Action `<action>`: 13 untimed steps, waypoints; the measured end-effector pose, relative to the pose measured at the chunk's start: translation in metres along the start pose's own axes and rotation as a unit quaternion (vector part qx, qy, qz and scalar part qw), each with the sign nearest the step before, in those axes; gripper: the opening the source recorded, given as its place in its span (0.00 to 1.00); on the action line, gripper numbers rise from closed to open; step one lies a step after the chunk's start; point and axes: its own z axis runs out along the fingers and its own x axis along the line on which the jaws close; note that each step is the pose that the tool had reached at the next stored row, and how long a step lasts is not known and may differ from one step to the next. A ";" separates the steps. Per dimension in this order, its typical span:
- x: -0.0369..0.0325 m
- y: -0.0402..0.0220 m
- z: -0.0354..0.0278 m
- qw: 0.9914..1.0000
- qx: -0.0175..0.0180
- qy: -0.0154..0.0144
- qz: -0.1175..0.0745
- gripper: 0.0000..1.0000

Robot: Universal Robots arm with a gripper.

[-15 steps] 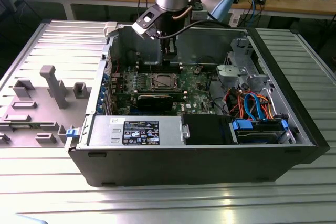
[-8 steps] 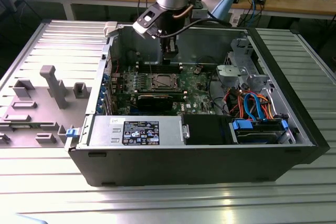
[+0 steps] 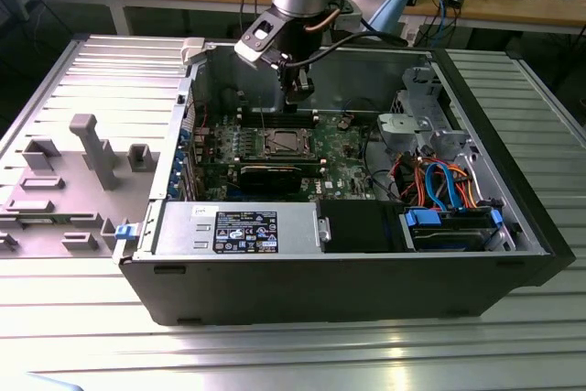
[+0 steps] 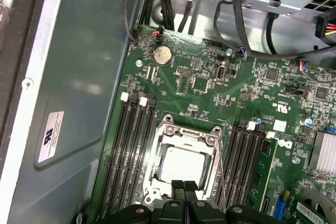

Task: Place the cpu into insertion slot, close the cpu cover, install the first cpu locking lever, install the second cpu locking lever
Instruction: 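Install the first cpu locking lever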

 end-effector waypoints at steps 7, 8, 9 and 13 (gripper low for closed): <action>0.0003 -0.0015 0.0000 1.000 0.000 0.000 -0.021 0.11; 0.0005 -0.0025 0.0001 1.000 0.000 0.000 -0.023 0.11; 0.0014 -0.0061 0.0001 1.000 0.000 0.000 -0.024 0.11; 0.0034 -0.0143 0.0003 1.000 0.000 0.000 -0.027 0.11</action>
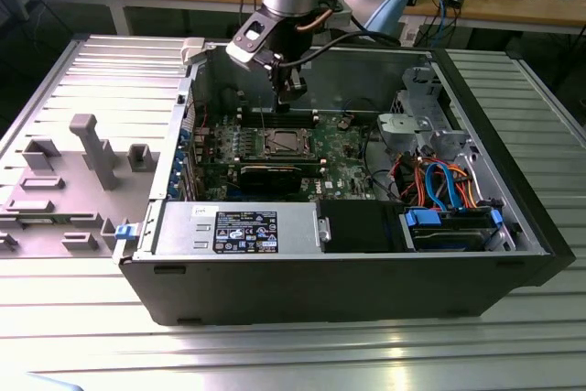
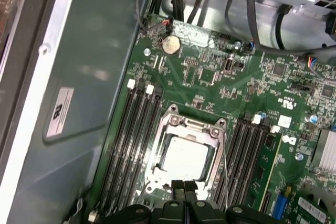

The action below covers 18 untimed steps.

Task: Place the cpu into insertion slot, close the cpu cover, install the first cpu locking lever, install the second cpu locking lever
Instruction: 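Install the first cpu locking lever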

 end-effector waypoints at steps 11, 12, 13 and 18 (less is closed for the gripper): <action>0.0016 -0.0060 0.0002 0.999 0.000 0.001 -0.046 0.11; 0.0017 -0.0062 0.0002 0.999 0.000 0.001 -0.051 0.11; 0.0018 -0.0064 0.0002 0.998 0.000 0.000 -0.055 0.11; 0.0018 -0.0064 0.0002 0.998 0.000 0.000 -0.055 0.11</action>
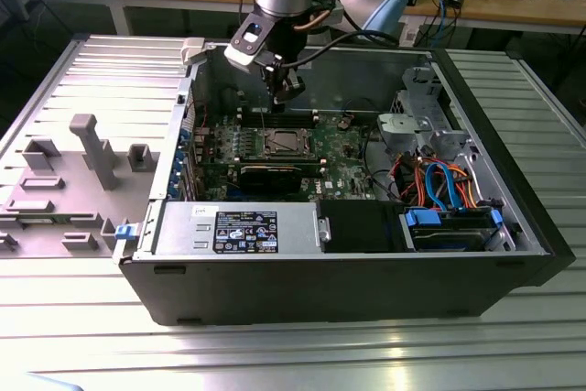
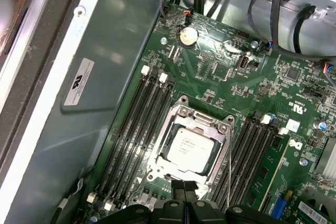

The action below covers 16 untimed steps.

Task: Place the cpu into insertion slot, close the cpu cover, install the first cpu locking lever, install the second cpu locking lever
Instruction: 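Install the first cpu locking lever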

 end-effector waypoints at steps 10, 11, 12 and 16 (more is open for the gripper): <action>0.0009 -0.0024 0.0000 1.000 0.000 0.000 -0.030 0.11; 0.0009 -0.0024 0.0000 0.999 0.000 -0.001 -0.040 0.11; 0.0013 -0.0030 0.0001 0.999 0.000 -0.001 -0.045 0.11; 0.0056 -0.0131 0.0002 0.999 0.000 0.000 -0.046 0.11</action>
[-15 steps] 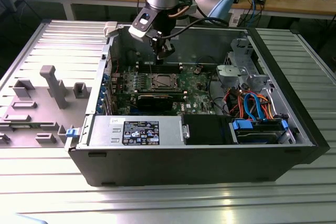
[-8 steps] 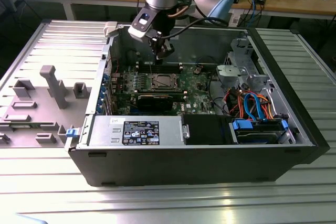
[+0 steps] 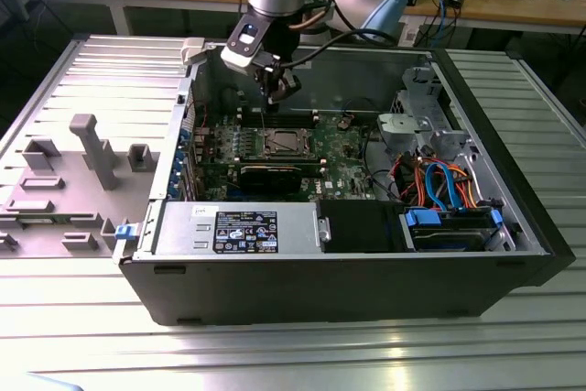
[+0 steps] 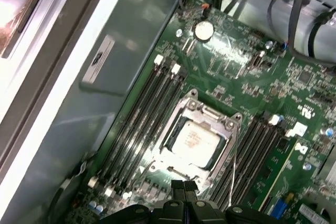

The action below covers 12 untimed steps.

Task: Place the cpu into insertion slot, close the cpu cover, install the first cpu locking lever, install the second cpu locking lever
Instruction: 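Install the first cpu locking lever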

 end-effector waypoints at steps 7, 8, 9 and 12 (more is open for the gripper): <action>0.0040 -0.0072 0.0004 0.997 0.001 -0.001 -0.075 0.11; 0.0059 -0.0108 0.0005 0.995 0.001 -0.001 -0.095 0.11; 0.0063 -0.0116 0.0006 0.995 0.001 -0.001 -0.098 0.11; 0.0077 -0.0141 0.0007 0.994 0.001 -0.001 -0.111 0.11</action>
